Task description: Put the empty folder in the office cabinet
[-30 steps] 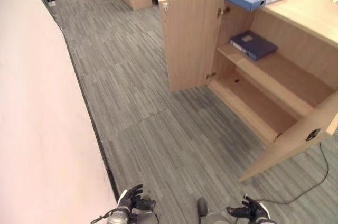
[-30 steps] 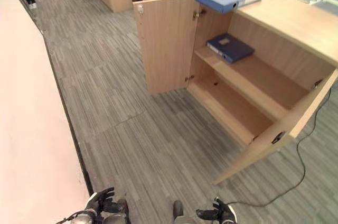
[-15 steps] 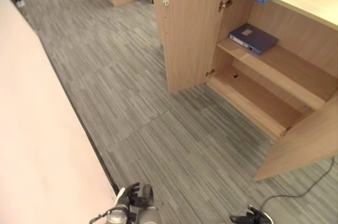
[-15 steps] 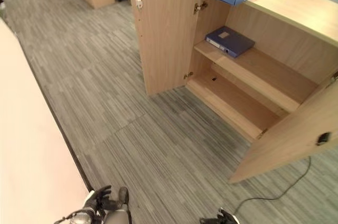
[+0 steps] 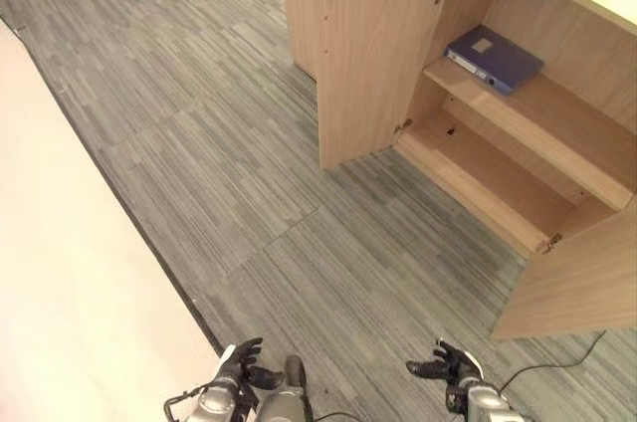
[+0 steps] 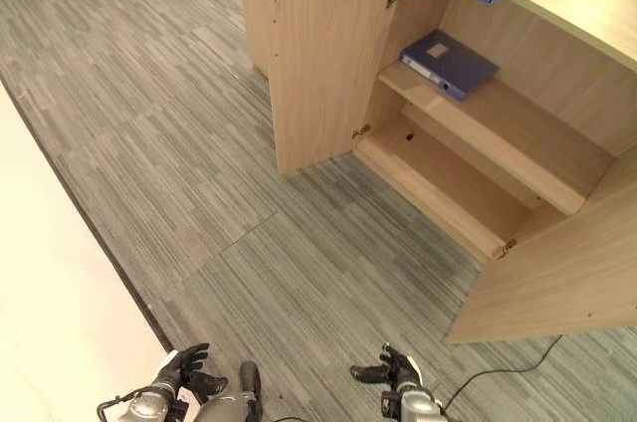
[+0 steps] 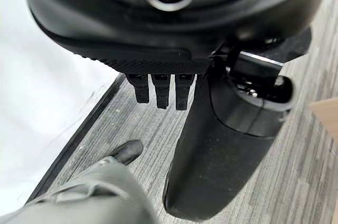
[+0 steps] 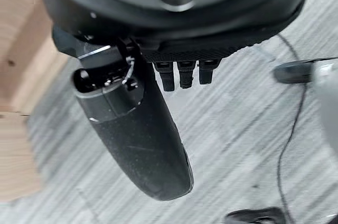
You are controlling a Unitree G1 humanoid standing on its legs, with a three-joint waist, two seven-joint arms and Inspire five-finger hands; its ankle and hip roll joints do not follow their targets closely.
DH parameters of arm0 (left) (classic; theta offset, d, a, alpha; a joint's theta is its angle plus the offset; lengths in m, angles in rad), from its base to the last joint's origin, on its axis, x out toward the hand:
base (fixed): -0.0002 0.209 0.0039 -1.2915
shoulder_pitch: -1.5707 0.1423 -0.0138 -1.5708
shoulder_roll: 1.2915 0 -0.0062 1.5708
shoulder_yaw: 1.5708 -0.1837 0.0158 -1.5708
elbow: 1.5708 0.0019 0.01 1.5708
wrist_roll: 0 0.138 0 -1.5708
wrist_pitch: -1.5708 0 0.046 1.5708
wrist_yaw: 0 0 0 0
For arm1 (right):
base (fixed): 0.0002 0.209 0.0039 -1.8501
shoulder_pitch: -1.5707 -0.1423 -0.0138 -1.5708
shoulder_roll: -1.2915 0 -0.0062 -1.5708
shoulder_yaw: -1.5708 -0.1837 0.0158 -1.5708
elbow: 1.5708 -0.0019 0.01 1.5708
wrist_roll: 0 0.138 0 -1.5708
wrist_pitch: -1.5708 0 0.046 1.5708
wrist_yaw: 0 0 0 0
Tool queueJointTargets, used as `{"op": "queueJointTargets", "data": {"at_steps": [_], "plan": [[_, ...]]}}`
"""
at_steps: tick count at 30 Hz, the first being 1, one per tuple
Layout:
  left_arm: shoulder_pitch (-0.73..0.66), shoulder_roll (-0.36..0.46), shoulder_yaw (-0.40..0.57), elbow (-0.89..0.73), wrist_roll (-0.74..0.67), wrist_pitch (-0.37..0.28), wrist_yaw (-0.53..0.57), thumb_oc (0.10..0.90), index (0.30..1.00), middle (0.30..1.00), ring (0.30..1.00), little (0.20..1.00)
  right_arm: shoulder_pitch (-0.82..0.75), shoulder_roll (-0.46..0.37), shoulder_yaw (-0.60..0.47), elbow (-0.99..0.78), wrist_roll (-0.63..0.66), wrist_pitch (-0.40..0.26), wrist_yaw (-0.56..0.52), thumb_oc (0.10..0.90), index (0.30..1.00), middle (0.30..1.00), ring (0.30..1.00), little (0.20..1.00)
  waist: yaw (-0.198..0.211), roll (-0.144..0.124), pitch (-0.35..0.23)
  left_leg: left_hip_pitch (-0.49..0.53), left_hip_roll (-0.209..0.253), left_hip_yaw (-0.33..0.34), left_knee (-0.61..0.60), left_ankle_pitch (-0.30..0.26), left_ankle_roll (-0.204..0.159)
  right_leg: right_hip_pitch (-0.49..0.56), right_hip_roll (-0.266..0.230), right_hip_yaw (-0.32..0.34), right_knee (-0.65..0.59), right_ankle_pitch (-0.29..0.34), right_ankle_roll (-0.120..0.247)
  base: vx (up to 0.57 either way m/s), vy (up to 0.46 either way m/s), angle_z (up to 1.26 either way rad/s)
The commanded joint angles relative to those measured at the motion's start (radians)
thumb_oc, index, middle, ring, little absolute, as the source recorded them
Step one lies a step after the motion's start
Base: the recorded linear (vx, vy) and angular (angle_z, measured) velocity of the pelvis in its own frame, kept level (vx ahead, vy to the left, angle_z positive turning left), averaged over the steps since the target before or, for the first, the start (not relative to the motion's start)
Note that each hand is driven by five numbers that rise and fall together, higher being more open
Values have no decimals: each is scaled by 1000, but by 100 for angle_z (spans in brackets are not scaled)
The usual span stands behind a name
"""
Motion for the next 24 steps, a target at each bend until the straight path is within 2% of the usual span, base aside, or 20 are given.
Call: {"op": "queueJointTargets", "data": {"at_steps": [1,2,3,4,6,9,10,14,17,21,24], "plan": [[-1,25,26,-69,-6,-31,1,800,900,900,900,900,13,-82,7,-57,9,-30,-13,800,900,900,900,900,-8,32,3,-58,42,-97,-108,83,-40,127,131,-50,204,-109,-30,166,205,-64],[-5,26,30,-70,-12,-33,0,800,900,900,900,900,11,-81,8,-46,10,-29,-13,800,900,900,900,900,-11,37,8,-44,32,-99,-114,71,-38,104,169,-44,193,-181,-38,267,168,-33],[-10,26,34,-76,-21,-38,-3,800,900,900,900,900,9,-86,4,-25,9,-28,-14,800,900,900,900,900,-31,58,23,7,22,-113,-124,36,-39,44,245,-69,144,-360,-52,367,198,-37],[-11,26,32,-80,-23,-39,-5,800,900,900,900,900,7,-90,-1,-14,11,-30,-17,800,900,900,900,900,-46,67,38,48,16,-117,-129,14,-38,-9,276,-85,133,-381,-64,386,161,-22],[-10,27,30,-90,-22,-40,-6,800,900,900,900,900,6,-101,-10,6,14,-28,-26,800,900,900,900,900,-88,80,76,155,-3,-128,-140,-46,-36,-142,302,-153,80,-326,-84,339,27,-28],[-10,27,32,-99,-14,-45,-13,800,900,900,900,900,20,-106,-32,38,26,-26,-28,800,900,900,900,900,-133,81,89,252,-29,-133,-146,-99,-43,-193,285,-273,-86,-234,-84,383,-46,-10],[-11,26,32,-101,-7,-48,-16,800,900,900,900,900,25,-107,-40,48,28,-24,-26,800,900,900,900,900,-148,87,90,273,-33,-134,-148,-110,-47,-211,278,-288,-113,-219,-79,373,-45,22],[-9,24,30,-125,4,-61,-29,800,900,900,900,900,66,-122,-87,80,25,-13,-22,800,900,900,900,900,-204,115,87,362,-56,-160,-138,-176,-51,-276,226,-264,-156,-147,-53,387,-60,20],[-13,14,32,-148,-7,-69,-36,800,900,900,900,900,97,-143,-129,69,48,-12,-12,800,900,900,900,900,-251,137,82,437,-71,-193,-74,-259,-59,-306,161,-262,-161,-103,-39,456,-87,0],[-14,3,38,-166,-27,-76,-36,800,900,900,900,900,105,-154,-145,58,62,-15,-9,800,900,900,900,900,-268,150,73,490,-79,-204,-58,-307,-72,-290,127,-263,-155,-85,-39,342,-98,5],[-19,-12,39,-180,-56,-84,-30,800,900,900,900,900,103,-167,-147,19,80,-26,-9,800,900,900,900,900,-281,164,63,507,-69,-213,-48,-318,-83,-277,123,-256,-143,-61,-47,263,-105,12]]}}
